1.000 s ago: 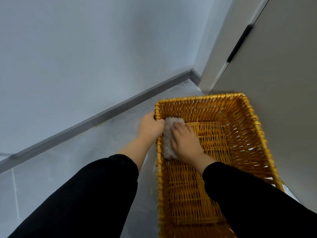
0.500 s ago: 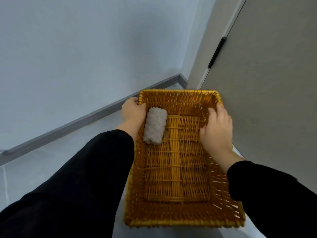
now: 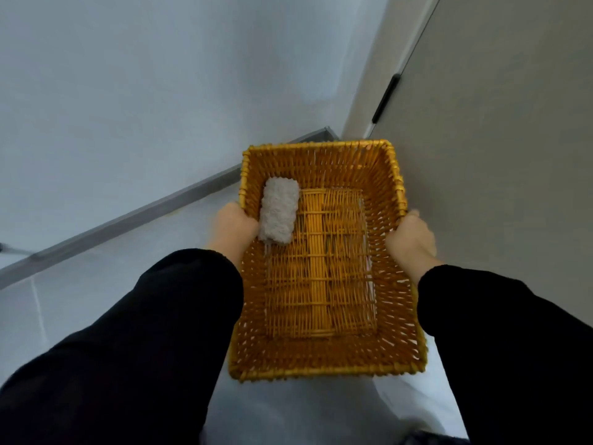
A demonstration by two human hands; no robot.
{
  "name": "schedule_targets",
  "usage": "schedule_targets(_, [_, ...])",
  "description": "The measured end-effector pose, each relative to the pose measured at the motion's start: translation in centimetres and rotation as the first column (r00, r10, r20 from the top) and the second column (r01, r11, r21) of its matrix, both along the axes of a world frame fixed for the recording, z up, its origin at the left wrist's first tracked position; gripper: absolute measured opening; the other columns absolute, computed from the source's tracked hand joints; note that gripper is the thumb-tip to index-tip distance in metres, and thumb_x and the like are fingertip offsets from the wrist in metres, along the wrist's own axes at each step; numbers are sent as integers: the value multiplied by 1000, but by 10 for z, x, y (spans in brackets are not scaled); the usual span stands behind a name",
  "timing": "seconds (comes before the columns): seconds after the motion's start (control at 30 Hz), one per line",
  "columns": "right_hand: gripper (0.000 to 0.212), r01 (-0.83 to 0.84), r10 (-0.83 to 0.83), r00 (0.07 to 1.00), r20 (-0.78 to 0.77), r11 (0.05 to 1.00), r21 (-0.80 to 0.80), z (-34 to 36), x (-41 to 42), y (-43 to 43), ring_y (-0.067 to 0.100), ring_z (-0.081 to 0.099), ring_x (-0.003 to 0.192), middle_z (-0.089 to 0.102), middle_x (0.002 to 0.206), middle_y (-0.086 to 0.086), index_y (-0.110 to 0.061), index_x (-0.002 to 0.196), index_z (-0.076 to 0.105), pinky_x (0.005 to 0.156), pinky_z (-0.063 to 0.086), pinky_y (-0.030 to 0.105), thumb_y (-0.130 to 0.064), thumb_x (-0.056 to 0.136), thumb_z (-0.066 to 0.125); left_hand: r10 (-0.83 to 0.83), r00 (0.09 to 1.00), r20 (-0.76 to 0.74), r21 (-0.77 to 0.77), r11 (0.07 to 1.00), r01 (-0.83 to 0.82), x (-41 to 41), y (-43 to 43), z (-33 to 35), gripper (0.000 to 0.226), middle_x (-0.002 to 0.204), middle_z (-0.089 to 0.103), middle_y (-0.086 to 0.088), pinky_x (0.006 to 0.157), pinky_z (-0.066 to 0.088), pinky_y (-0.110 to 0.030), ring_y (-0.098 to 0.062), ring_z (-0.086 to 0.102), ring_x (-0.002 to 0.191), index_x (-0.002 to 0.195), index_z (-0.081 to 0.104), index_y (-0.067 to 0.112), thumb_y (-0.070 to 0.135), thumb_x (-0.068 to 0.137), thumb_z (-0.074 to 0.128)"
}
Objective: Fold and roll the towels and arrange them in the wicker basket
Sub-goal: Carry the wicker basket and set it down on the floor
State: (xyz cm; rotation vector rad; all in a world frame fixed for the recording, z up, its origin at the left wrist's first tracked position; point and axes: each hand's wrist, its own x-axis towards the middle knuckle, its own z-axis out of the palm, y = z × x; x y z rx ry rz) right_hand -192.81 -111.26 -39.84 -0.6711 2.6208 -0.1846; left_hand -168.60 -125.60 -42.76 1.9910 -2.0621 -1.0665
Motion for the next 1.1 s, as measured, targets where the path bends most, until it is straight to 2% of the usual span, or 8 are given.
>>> schedule_targets(0.13, [18, -6, 6, 1000, 17, 1000, -16, 80, 8, -1, 43, 56, 107, 58, 114, 21, -6, 106, 40, 84, 45, 43, -9, 89, 48, -3, 1000, 0, -21, 1000, 3, 7, 2, 69, 18, 67, 52, -2, 50, 31, -26, -20, 49, 62, 77, 58, 6, 16, 89, 48])
schedule_targets(0.27, [24, 28, -28, 1000, 12, 1000, -5, 171, 25, 3, 41, 57, 104, 60, 112, 18, -7, 109, 42, 78, 44, 40, -12, 88, 51, 20, 1000, 12, -26, 999, -19, 18, 6, 163, 11, 75, 53, -3, 66, 40, -31, -23, 51, 72, 85, 54, 9, 18, 90, 48])
schedule_targets(0.47, [18, -1, 2, 999, 40, 1000, -9, 324, 52, 10, 40, 59, 102, 61, 109, 17, -10, 104, 38, 73, 40, 37, -14, 90, 50, 67, 994, 86, -22, 998, -65, 49, 14, 313, 11, 87, 53, -9, 70, 41, -34, -28, 52, 79, 93, 53, 7, 17, 90, 49])
schedule_targets(0.57, [19, -18, 19, 1000, 16, 1000, -15, 405, 66, 16, 39, 59, 101, 61, 108, 17, -10, 106, 39, 72, 38, 36, -14, 91, 50, 88, 993, 78, -29, 996, -86, 66, 25, 397, 11, 87, 56, -10, 72, 44, -34, -30, 55, 81, 89, 52, 8, 19, 89, 50])
schedule_targets(0.7, [17, -36, 35, 999, -23, 999, -35, 503, 89, 30, 39, 61, 96, 60, 101, 15, -11, 98, 33, 69, 38, 35, -9, 90, 48, 99, 994, 48, -26, 995, -97, 89, 41, 498, 9, 84, 54, -7, 70, 42, -32, -27, 52, 77, 87, 51, 11, 20, 90, 51])
schedule_targets(0.77, [16, -50, 48, 998, -34, 998, -43, 539, 102, 36, 38, 61, 97, 59, 102, 14, -9, 102, 36, 69, 38, 36, -10, 91, 48, 100, 994, 33, -15, 995, -100, 102, 47, 536, 12, 87, 59, -9, 70, 44, -33, -28, 55, 78, 89, 54, 12, 24, 89, 53])
schedule_targets(0.97, [11, -48, 47, 999, -14, 987, -156, 616, 133, 71, 37, 59, 102, 60, 107, 14, -13, 97, 33, 72, 38, 36, -14, 94, 43, 53, 998, 25, -92, 994, -51, 131, 81, 638, 13, 77, 55, -5, 66, 41, -31, -26, 53, 74, 76, 53, 14, 18, 88, 53])
schedule_targets(1.1, [14, -148, 148, 989, -15, 959, -243, 652, 138, 114, 37, 58, 105, 58, 109, 15, -12, 99, 34, 79, 43, 39, -18, 94, 46, 71, 997, 39, -188, 980, -63, 149, 139, 683, 24, 67, 49, -1, 65, 40, -30, -23, 50, 70, 64, 44, 16, 11, 87, 51])
